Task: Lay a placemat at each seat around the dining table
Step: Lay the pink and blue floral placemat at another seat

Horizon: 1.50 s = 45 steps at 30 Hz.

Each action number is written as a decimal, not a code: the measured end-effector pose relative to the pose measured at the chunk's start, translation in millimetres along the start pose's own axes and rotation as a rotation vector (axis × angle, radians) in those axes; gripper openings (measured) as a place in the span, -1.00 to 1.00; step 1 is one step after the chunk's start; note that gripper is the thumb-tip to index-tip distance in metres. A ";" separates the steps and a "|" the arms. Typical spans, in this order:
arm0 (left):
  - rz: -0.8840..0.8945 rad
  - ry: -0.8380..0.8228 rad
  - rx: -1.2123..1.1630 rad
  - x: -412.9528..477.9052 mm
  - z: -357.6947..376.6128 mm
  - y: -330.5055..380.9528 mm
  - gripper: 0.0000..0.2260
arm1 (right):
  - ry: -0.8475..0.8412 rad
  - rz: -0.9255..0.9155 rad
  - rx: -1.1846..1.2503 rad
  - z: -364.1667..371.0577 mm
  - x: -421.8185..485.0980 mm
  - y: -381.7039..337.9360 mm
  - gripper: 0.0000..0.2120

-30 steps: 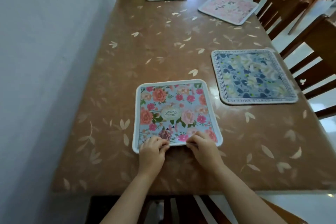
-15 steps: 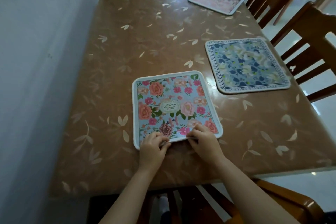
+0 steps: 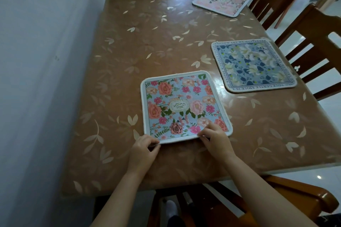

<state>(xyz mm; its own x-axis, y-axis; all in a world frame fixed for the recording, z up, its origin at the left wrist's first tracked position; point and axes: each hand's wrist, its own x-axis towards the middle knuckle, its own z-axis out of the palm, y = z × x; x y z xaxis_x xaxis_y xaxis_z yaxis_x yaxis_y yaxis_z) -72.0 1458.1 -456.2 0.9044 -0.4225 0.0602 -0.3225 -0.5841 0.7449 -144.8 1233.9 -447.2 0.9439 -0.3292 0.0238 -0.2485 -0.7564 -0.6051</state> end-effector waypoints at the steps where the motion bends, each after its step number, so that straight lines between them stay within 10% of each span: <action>1: -0.007 -0.002 -0.007 0.8 -1.0 0.5 -0.87 | 0.000 0.015 0.005 0.9 0.6 -0.5 -0.96; 14: -0.183 0.048 -0.148 -17.6 7.8 19.5 -0.85 | 0.020 -0.069 0.005 18.9 30.4 -14.5 -0.92; 45: 0.170 -0.071 -0.102 17.1 52.2 52.6 -0.96 | -0.087 -0.131 -0.031 -35.1 -7.9 10.6 -0.87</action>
<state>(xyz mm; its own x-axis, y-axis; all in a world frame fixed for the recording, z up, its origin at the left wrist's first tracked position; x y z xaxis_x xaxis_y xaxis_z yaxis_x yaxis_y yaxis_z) -88.1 1383.9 -450.7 0.8159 -0.5593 0.1466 -0.4359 -0.4284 0.7915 -162.5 1208.6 -425.8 0.9836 -0.1779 0.0312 -0.1277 -0.8073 -0.5762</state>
